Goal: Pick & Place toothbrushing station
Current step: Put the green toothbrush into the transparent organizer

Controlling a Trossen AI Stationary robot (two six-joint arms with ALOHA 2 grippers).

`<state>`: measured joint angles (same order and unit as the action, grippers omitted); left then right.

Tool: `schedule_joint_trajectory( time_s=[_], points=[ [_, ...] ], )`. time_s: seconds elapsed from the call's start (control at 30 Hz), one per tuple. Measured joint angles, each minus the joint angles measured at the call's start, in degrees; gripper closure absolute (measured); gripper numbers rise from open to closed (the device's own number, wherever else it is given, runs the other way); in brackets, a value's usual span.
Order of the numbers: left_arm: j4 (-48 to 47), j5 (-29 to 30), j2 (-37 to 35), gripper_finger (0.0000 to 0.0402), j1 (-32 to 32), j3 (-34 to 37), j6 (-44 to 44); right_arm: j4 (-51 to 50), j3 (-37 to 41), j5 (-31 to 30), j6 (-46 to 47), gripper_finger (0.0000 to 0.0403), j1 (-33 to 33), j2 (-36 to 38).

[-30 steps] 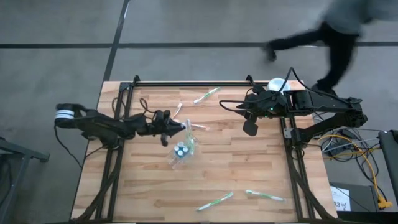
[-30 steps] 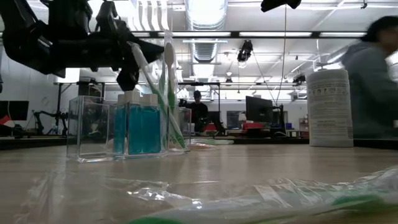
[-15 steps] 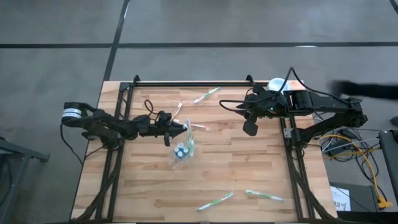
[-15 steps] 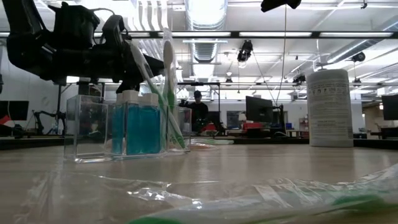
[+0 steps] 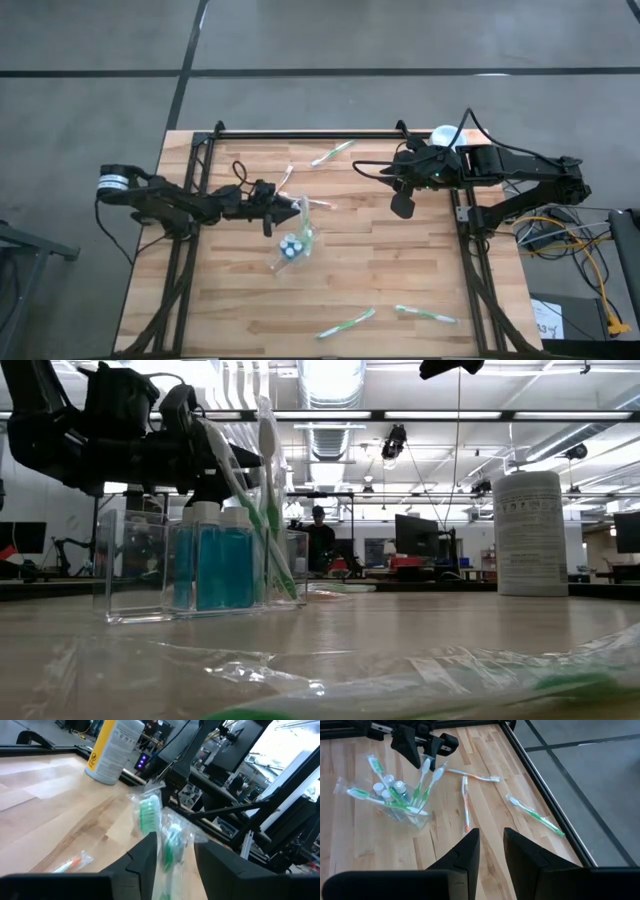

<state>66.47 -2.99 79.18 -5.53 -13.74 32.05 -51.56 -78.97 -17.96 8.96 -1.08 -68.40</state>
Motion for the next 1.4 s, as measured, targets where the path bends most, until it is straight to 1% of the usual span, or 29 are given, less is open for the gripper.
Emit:
schedule_joint_trajectory(
  time_s=[0.13, 0.3, 0.47, 0.73, 0.9, 1.2, 1.4],
  points=[
    [0.09, 0.03, -1.15, 0.0266, -0.01, 0.00, 0.87, 0.01, -0.01, 0.00, 0.01, 0.0321, 0.00, 0.00],
    [-0.51, 0.21, -3.27, 0.0266, -0.01, 0.00, -0.66, 0.00, -0.01, -0.02, 0.01, 0.0321, 0.00, 0.00],
    [-6.11, 2.03, -7.14, 0.0266, -0.01, 0.00, -0.72, -0.01, -0.01, 0.00, -0.01, 0.0321, 0.00, 0.00],
    [-14.72, 2.08, -13.14, 0.0266, -0.01, 0.00, -0.83, 0.01, -0.01, -0.01, 0.01, 0.0321, -0.04, 0.00],
    [-15.68, 1.94, -13.44, 0.0262, -0.01, -0.02, -0.83, 0.01, -0.01, -0.01, 0.01, 0.0321, -0.04, 0.00],
    [-15.64, 0.18, -10.17, 0.0209, -0.01, -1.27, 0.05, -0.01, -0.01, -0.01, 0.00, 0.0321, -0.02, 0.00],
    [-15.51, -0.63, -9.96, 0.0198, -0.01, -2.99, -1.26, -0.01, 0.01, -0.02, 0.00, 0.0321, -0.02, 0.00]
  ],
)
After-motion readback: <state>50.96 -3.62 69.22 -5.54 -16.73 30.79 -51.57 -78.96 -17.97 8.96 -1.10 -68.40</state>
